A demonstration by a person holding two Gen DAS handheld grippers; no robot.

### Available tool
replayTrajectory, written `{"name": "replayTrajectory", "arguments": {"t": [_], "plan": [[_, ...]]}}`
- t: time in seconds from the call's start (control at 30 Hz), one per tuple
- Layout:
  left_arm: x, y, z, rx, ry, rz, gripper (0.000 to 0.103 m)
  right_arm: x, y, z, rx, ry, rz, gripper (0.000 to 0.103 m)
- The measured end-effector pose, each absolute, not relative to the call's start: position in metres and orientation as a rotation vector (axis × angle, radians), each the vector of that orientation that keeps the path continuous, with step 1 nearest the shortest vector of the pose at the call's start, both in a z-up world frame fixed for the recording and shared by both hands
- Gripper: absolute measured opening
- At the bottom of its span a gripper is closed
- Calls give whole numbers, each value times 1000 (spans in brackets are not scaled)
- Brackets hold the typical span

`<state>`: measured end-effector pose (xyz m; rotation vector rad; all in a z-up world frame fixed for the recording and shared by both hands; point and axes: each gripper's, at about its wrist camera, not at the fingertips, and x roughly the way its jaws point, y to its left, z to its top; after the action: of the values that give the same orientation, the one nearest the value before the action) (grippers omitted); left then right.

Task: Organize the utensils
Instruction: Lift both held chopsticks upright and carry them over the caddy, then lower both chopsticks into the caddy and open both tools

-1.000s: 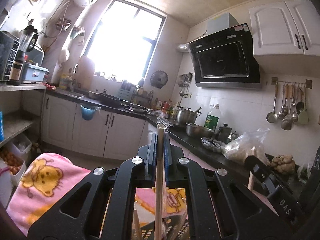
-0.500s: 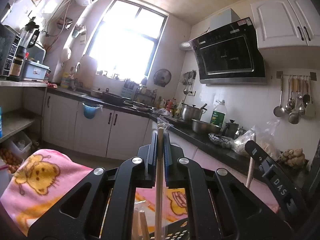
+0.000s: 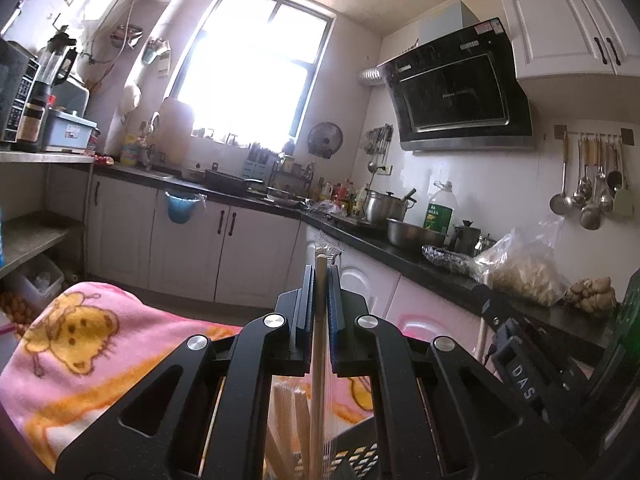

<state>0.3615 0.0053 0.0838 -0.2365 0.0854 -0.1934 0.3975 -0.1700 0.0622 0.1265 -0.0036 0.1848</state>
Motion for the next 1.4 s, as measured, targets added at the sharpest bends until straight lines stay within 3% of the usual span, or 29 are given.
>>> {"name": "replayTrajectory", "arguments": {"t": [0.53, 1.0, 1.13, 1.4], "plan": [[361, 0, 64, -233, 131, -249, 2, 367, -189, 61, 169, 102, 321, 11], [337, 6, 61, -212, 239, -252, 12, 323, -202, 57, 170, 213, 367, 12], [327, 8, 62, -208, 264, -242, 18, 311, -204, 58, 171, 231, 388, 28], [302, 15, 66, -223, 306, -207, 29, 288, -214, 63, 193, 258, 396, 45]]}}
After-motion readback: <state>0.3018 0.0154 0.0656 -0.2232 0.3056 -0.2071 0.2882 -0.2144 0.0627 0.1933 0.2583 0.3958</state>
